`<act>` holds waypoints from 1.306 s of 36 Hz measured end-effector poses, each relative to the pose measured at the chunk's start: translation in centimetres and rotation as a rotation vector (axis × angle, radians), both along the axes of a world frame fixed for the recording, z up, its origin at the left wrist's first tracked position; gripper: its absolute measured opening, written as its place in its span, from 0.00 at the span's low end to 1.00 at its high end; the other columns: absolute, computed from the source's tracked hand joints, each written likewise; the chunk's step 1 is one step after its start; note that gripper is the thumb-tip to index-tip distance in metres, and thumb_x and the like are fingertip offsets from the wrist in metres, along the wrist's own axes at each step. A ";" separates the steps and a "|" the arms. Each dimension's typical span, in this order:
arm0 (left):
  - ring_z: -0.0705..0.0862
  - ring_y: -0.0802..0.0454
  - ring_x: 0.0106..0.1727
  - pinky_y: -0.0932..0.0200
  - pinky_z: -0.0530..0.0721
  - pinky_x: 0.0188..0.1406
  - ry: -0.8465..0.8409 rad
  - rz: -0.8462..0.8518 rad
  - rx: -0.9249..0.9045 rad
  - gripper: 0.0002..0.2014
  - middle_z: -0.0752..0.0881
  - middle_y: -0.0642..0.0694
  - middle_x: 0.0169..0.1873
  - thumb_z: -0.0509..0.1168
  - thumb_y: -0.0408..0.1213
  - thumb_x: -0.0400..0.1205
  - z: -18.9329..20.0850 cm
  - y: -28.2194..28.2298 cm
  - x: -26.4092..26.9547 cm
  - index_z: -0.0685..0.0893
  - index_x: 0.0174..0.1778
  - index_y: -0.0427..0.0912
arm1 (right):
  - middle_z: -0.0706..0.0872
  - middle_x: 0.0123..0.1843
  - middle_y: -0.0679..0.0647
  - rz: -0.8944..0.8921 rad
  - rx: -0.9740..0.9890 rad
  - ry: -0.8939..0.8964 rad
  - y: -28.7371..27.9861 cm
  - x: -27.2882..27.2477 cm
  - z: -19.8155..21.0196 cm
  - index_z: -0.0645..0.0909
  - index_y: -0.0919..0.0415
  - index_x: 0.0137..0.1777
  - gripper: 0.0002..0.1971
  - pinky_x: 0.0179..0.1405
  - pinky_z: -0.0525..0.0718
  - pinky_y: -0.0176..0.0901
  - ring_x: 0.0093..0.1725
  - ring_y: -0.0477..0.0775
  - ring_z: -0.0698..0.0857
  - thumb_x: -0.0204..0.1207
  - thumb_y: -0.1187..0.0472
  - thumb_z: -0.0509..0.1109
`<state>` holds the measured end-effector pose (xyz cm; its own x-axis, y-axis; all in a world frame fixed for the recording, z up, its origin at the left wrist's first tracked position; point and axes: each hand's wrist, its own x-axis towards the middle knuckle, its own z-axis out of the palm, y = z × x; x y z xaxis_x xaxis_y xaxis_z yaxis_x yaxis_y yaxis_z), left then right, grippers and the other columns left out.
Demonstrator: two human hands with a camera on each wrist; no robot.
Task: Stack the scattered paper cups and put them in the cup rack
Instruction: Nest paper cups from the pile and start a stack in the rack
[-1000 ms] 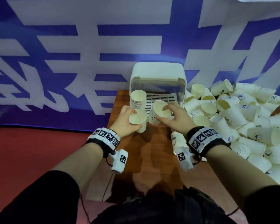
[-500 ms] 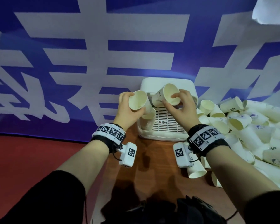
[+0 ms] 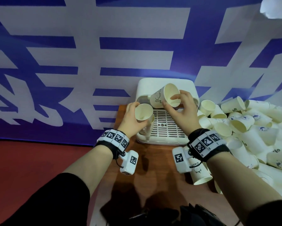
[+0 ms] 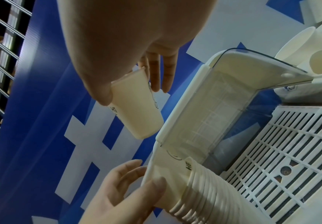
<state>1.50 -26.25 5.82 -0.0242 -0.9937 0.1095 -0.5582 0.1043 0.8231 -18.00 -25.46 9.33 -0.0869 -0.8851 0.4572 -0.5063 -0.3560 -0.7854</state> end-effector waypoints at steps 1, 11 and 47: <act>0.71 0.52 0.68 0.62 0.69 0.63 -0.012 0.002 0.019 0.38 0.70 0.45 0.69 0.79 0.41 0.70 -0.1 0.0 -0.1 0.68 0.73 0.42 | 0.78 0.60 0.49 -0.002 -0.003 0.012 0.0 0.0 0.0 0.80 0.57 0.48 0.13 0.56 0.76 0.29 0.58 0.40 0.75 0.71 0.51 0.77; 0.63 0.45 0.75 0.42 0.64 0.76 -0.077 0.073 0.108 0.34 0.72 0.45 0.70 0.76 0.47 0.72 -1.3 0.1 -1.0 0.69 0.72 0.50 | 0.78 0.58 0.43 0.109 0.070 0.030 0.1 0.3 0.1 0.74 0.54 0.60 0.23 0.52 0.75 0.27 0.55 0.42 0.78 0.70 0.50 0.78; 0.77 0.60 0.62 0.64 0.73 0.56 0.169 0.059 0.129 0.17 0.77 0.55 0.62 0.56 0.46 0.87 -3.3 -1.1 2.4 0.76 0.71 0.50 | 0.70 0.68 0.55 0.306 0.444 0.476 -3.7 3.8 -4.6 0.69 0.56 0.73 0.41 0.70 0.73 0.54 0.68 0.56 0.73 0.62 0.45 0.81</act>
